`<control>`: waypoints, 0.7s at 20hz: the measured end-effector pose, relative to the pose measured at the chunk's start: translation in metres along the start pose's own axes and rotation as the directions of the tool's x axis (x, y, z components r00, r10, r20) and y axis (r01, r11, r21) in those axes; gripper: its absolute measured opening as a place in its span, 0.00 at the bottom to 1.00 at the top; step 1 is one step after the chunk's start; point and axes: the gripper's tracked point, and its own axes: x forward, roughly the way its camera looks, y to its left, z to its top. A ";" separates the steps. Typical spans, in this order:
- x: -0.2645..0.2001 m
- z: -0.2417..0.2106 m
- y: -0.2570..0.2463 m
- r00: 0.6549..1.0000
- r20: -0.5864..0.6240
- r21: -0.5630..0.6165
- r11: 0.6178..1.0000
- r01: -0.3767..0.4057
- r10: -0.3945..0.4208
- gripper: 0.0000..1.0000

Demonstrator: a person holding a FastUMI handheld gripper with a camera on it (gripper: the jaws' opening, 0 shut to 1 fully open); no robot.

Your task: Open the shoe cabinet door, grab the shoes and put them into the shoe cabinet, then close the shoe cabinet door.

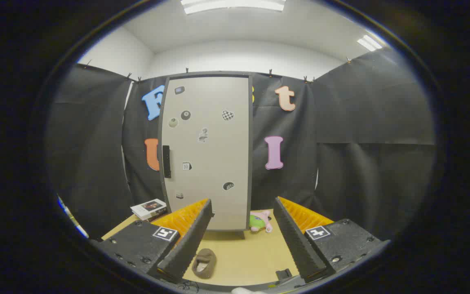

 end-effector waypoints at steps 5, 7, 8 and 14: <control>-0.007 0.002 0.011 1.000 0.007 -0.015 1.000 -0.015 0.015 0.99; -0.010 0.001 0.015 1.000 0.002 -0.017 1.000 -0.018 0.018 0.99; -0.010 0.001 0.017 1.000 0.003 -0.017 1.000 -0.022 0.022 0.99; -0.013 0.003 0.028 1.000 0.004 -0.022 0.999 -0.025 0.025 0.99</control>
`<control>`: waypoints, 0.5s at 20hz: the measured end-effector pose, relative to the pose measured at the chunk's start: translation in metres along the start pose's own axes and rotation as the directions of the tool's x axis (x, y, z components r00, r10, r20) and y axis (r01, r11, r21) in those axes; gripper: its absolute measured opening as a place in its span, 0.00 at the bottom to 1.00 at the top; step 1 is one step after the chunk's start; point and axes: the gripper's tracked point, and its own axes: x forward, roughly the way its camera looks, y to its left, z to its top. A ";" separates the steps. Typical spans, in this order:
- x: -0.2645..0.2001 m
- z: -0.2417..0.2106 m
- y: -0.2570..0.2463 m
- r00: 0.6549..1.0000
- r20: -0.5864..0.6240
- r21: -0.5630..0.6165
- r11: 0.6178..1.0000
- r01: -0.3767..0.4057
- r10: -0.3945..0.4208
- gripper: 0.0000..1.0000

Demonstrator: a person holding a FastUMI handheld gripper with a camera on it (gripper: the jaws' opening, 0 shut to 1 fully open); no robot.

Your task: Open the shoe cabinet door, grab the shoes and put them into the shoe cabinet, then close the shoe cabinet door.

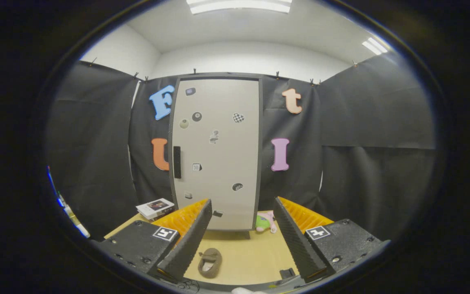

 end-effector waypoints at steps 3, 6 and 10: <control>0.002 -0.001 0.005 1.000 0.001 -0.003 1.000 -0.008 0.008 0.99; 0.006 -0.001 0.009 1.000 -0.002 -0.001 1.000 0.002 -0.002 0.99; 0.023 0.001 0.025 1.000 -0.003 0.008 1.000 0.011 -0.011 0.99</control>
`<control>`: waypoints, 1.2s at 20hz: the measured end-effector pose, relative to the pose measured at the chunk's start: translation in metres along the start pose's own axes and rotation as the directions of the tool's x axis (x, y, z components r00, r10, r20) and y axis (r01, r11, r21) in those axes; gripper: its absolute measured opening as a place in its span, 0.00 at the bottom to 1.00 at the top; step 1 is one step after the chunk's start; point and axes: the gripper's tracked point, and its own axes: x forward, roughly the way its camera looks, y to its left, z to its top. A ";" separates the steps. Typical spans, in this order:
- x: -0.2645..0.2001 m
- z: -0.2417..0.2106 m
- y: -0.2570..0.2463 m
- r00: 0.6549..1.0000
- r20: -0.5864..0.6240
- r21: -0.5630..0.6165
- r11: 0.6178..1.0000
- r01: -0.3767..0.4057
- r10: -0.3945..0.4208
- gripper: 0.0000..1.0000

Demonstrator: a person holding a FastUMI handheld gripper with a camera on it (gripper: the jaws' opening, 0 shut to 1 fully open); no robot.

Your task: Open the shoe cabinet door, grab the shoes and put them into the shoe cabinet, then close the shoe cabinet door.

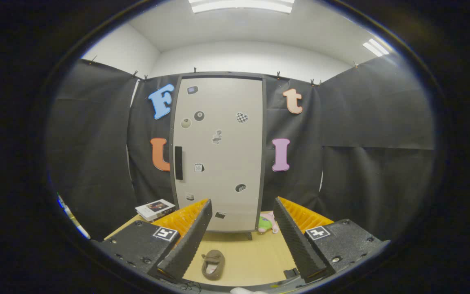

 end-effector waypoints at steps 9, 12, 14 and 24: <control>0.108 0.006 0.085 0.997 0.006 0.012 0.997 -0.077 0.077 0.99; 0.157 0.010 0.124 0.992 0.003 0.033 0.991 -0.128 0.128 0.99; 0.192 0.011 0.149 0.988 -0.004 0.036 0.987 -0.156 0.156 0.99; 0.313 0.017 0.225 0.970 -0.041 0.033 0.971 -0.238 0.239 0.98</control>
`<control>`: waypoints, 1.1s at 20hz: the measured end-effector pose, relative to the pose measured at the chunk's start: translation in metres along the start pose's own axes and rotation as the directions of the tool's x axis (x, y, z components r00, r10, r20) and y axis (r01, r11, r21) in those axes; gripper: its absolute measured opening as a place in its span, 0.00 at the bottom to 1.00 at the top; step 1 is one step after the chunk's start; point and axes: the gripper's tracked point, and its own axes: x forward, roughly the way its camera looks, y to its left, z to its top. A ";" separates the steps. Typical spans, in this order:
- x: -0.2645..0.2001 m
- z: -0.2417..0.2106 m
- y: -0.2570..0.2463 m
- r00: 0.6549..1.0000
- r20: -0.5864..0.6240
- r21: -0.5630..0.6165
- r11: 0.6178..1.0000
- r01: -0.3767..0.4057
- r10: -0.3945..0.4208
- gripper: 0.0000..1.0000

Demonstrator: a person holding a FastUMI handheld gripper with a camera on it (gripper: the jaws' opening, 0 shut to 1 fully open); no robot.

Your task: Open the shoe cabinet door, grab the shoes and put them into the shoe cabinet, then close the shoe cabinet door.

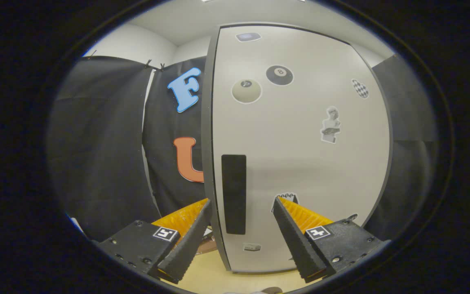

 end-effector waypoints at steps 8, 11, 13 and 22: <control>0.026 -0.007 0.007 0.999 -0.051 0.016 1.000 -0.002 0.003 0.54; 0.027 -0.007 0.006 0.999 -0.038 -0.010 1.000 0.017 -0.017 0.41; 0.027 -0.008 0.003 0.999 -0.041 -0.017 1.000 0.026 -0.027 0.40; 0.004 -0.012 0.002 0.997 -0.056 -0.016 0.998 -0.061 0.060 0.29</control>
